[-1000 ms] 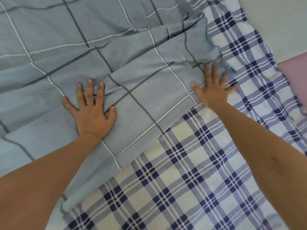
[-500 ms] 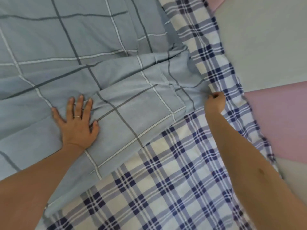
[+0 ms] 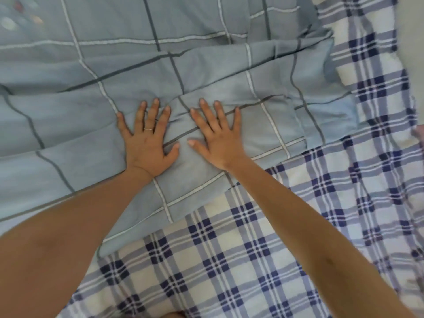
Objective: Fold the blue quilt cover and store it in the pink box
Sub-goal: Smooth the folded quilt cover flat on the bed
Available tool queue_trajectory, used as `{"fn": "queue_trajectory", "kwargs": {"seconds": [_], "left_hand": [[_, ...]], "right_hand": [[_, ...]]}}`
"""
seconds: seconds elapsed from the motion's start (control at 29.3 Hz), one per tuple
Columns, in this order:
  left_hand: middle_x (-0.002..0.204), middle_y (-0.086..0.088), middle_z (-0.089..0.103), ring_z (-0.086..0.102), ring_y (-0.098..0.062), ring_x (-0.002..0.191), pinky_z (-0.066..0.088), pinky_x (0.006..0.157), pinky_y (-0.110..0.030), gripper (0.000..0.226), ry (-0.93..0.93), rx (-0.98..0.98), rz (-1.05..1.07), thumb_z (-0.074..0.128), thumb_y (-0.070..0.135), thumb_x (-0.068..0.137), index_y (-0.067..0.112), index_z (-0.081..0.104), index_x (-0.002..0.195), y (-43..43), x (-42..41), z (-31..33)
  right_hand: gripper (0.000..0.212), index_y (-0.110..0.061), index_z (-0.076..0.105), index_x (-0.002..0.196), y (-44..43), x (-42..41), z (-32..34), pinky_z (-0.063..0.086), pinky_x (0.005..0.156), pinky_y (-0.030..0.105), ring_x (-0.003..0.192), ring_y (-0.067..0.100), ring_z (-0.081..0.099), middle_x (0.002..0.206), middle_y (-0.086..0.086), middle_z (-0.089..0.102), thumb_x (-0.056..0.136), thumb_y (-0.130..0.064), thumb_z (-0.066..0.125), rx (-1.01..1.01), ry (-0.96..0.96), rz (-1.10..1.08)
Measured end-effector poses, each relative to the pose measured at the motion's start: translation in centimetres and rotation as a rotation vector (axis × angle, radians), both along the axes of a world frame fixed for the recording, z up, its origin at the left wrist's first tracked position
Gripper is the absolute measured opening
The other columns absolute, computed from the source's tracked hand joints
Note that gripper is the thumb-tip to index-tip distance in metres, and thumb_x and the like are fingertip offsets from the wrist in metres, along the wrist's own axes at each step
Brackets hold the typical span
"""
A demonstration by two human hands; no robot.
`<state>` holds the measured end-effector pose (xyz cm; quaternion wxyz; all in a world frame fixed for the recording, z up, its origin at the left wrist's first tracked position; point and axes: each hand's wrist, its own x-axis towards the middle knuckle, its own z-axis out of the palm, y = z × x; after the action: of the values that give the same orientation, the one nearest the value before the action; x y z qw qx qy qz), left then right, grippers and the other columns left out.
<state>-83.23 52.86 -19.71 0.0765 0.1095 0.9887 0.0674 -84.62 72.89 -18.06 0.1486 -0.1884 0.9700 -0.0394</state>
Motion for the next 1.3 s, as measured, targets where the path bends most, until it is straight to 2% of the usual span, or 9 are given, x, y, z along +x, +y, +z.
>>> {"fn": "queue_trajectory", "kwargs": {"seconds": [0.24, 0.38, 0.48, 0.62, 0.82, 0.96, 1.06, 1.2, 1.3], "left_hand": [[0.158, -0.006, 0.016, 0.013, -0.03, 0.145, 0.0, 0.108, -0.067, 0.083, -0.121, -0.049, -0.005, 0.034, 0.059, 0.078, 0.022, 0.022, 0.151, 0.6, 0.0, 0.5], [0.16, -0.007, 0.002, 0.0, -0.025, 0.147, -0.007, 0.108, -0.066, 0.087, -0.237, -0.034, -0.089, 0.026, 0.054, 0.075, 0.02, 0.008, 0.153, -0.4, -0.2, 2.2], [0.159, -0.008, 0.012, 0.008, -0.024, 0.147, -0.013, 0.109, -0.055, 0.077, -0.216, 0.033, -0.241, 0.044, 0.036, 0.083, 0.013, 0.016, 0.151, -3.6, 0.8, 3.5], [0.147, -0.016, 0.04, 0.035, -0.03, 0.138, 0.002, 0.11, -0.053, 0.061, -0.023, 0.08, 0.039, 0.042, 0.023, 0.078, 0.003, 0.05, 0.135, -12.8, 12.5, 5.3], [0.146, -0.027, 0.033, 0.022, -0.033, 0.138, 0.014, 0.108, -0.057, 0.07, -0.124, -0.002, 0.346, 0.043, 0.035, 0.077, 0.007, 0.032, 0.14, -24.9, 31.3, 5.4], [0.14, -0.027, 0.04, 0.036, -0.039, 0.132, 0.035, 0.104, -0.057, 0.065, -0.233, 0.022, 0.557, 0.045, 0.023, 0.072, 0.009, 0.034, 0.135, -29.2, 36.6, 6.2], [0.145, -0.025, 0.036, 0.034, -0.044, 0.134, 0.035, 0.105, -0.058, 0.065, -0.262, -0.04, 0.646, 0.057, 0.015, 0.074, 0.011, 0.037, 0.136, -30.0, 36.8, 6.3], [0.156, -0.019, 0.017, 0.013, -0.038, 0.144, 0.019, 0.114, -0.055, 0.057, -0.302, -0.135, 0.839, 0.048, 0.026, 0.095, 0.012, 0.029, 0.147, -28.8, 36.1, 6.3], [0.15, -0.013, 0.032, 0.029, -0.03, 0.138, 0.029, 0.11, -0.049, 0.046, -0.29, -0.236, 0.867, 0.052, 0.021, 0.093, 0.013, 0.039, 0.137, -28.5, 34.7, 6.6]], "right_hand": [[0.074, -0.038, -0.012, 0.149, -0.6, -0.9, 0.0, -0.012, 0.11, 0.06, 0.146, 0.022, -0.014, 0.158, -0.009, -0.019, 0.091, -0.068, 0.024, 0.106, -0.226, -0.146], [0.072, -0.027, -0.013, 0.151, -4.2, -1.0, 2.0, -0.002, 0.11, 0.064, 0.146, 0.028, -0.013, 0.158, 0.0, -0.02, 0.099, -0.052, 0.03, 0.147, -0.379, -0.408], [0.064, -0.011, 0.005, 0.153, -9.8, 1.1, 3.7, 0.009, 0.115, 0.052, 0.147, 0.031, 0.003, 0.16, 0.01, -0.002, 0.099, -0.023, 0.037, 0.047, -0.235, -0.643], [0.069, -0.011, 0.011, 0.152, -19.8, 9.0, 5.4, 0.004, 0.117, 0.045, 0.147, 0.03, 0.008, 0.16, 0.012, 0.006, 0.093, -0.018, 0.045, -0.106, -0.095, -0.277], [0.068, -0.012, 0.057, 0.13, -30.3, 21.5, 5.1, 0.042, 0.097, 0.056, 0.125, 0.034, 0.052, 0.142, 0.011, 0.048, 0.067, -0.027, 0.075, -0.214, -0.113, 0.472], [0.081, -0.014, 0.065, 0.116, -31.6, 25.9, 4.8, 0.053, 0.074, 0.043, 0.102, 0.03, 0.064, 0.125, 0.009, 0.06, 0.041, -0.026, 0.092, -0.056, -0.265, 0.616], [0.08, -0.02, 0.054, 0.131, -30.3, 26.0, 4.9, 0.049, 0.084, 0.053, 0.117, 0.031, 0.055, 0.138, 0.008, 0.049, 0.058, -0.02, 0.087, 0.066, -0.254, 0.592], [0.076, -0.044, -0.013, 0.147, -27.0, 24.7, 5.0, 0.016, 0.104, 0.071, 0.145, 0.034, -0.009, 0.157, -0.007, -0.023, 0.097, -0.042, 0.044, 0.214, -0.377, 0.537], [0.085, -0.038, -0.012, 0.149, -25.2, 22.7, 6.2, 0.034, 0.1, 0.061, 0.145, 0.036, 0.003, 0.158, -0.002, -0.019, 0.096, -0.025, 0.052, 0.285, -0.308, 0.58]]}}
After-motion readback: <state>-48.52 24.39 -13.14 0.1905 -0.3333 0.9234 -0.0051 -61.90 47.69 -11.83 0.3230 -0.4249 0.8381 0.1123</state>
